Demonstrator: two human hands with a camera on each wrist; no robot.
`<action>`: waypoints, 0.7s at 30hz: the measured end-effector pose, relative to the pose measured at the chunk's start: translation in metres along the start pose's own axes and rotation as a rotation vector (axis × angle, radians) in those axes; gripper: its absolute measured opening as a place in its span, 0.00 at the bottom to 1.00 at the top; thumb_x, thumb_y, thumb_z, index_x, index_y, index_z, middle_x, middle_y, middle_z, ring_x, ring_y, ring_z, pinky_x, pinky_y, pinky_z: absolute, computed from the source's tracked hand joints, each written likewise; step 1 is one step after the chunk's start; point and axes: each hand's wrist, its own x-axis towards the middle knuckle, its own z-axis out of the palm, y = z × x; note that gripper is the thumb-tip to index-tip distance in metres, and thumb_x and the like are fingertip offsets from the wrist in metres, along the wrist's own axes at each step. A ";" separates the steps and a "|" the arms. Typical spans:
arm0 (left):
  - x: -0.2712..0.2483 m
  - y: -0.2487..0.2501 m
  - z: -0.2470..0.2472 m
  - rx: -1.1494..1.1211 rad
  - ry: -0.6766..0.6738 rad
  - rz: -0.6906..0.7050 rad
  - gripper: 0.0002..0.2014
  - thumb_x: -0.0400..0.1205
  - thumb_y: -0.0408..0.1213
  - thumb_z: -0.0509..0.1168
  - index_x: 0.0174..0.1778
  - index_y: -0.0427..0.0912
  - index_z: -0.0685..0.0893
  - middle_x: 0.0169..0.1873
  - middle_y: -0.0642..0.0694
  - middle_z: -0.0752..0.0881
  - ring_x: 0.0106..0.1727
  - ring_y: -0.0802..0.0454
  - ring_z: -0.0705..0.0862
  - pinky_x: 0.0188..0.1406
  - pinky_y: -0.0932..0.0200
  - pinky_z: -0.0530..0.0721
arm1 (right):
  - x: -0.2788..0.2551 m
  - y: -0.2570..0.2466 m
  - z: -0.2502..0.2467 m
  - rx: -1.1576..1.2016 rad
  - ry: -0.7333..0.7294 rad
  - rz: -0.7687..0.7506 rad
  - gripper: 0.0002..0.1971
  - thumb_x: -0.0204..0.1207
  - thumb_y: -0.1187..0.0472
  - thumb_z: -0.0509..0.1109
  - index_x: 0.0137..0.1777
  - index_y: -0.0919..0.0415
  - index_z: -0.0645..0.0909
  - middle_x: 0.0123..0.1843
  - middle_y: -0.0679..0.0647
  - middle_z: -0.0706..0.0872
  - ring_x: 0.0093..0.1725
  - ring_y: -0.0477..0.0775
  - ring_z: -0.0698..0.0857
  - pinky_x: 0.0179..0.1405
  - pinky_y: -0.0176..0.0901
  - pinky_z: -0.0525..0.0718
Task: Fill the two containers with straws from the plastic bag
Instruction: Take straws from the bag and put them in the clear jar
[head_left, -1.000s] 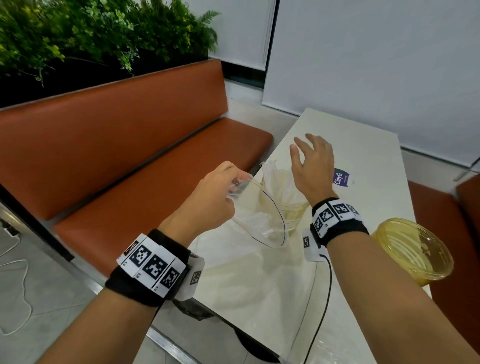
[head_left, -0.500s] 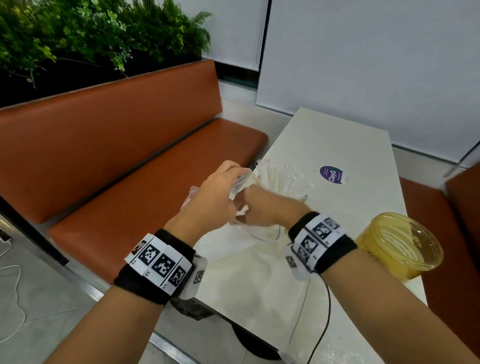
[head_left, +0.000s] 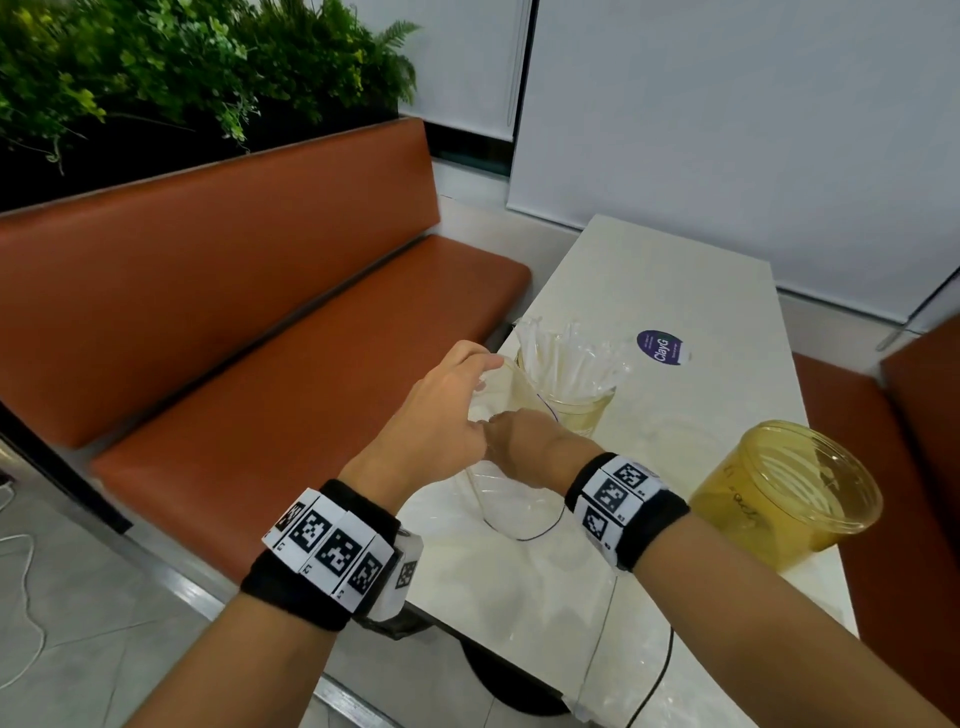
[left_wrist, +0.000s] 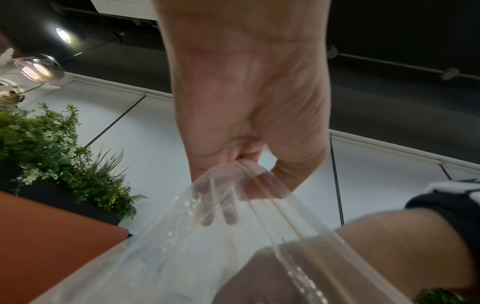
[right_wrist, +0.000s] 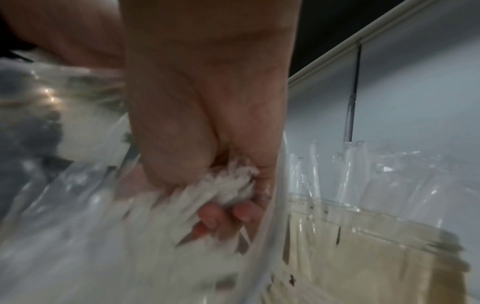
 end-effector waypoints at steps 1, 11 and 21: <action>0.000 0.000 0.001 0.000 -0.003 0.002 0.36 0.70 0.23 0.67 0.77 0.46 0.75 0.67 0.61 0.72 0.64 0.56 0.80 0.55 0.50 0.87 | -0.002 0.002 -0.003 0.065 -0.002 0.013 0.17 0.91 0.53 0.55 0.69 0.62 0.76 0.58 0.60 0.85 0.54 0.63 0.85 0.47 0.50 0.80; -0.002 0.006 0.020 0.049 -0.028 -0.046 0.53 0.54 0.64 0.84 0.76 0.51 0.74 0.67 0.64 0.72 0.59 0.62 0.78 0.55 0.62 0.83 | -0.042 0.040 -0.065 0.434 -0.025 0.097 0.13 0.86 0.51 0.65 0.43 0.56 0.79 0.36 0.49 0.82 0.31 0.49 0.80 0.34 0.42 0.74; 0.013 -0.009 0.046 0.275 0.297 -0.005 0.05 0.80 0.34 0.72 0.47 0.41 0.82 0.41 0.49 0.81 0.34 0.43 0.81 0.34 0.42 0.81 | -0.067 0.053 -0.093 0.993 0.327 0.147 0.25 0.79 0.35 0.69 0.47 0.60 0.85 0.29 0.57 0.90 0.21 0.51 0.84 0.17 0.36 0.76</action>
